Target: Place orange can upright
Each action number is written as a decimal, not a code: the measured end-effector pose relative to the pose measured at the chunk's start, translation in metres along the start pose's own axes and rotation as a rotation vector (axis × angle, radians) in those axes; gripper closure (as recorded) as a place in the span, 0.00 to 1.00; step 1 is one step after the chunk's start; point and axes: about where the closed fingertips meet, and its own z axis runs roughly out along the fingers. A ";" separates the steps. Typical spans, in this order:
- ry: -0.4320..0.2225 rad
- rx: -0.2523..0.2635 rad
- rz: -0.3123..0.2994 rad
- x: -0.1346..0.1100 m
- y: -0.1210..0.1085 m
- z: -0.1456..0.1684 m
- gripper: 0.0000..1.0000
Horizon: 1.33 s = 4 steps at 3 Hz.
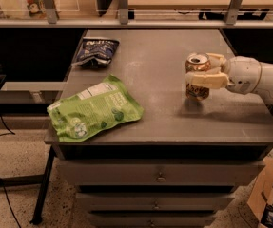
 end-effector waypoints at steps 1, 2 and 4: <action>0.020 0.010 0.014 0.006 0.004 -0.009 0.36; 0.045 0.019 0.030 0.012 0.007 -0.017 0.13; 0.087 0.051 0.058 0.021 0.009 -0.037 0.00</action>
Offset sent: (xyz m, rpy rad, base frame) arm -0.0159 -0.0284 -0.0241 -0.0579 0.0715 -0.0439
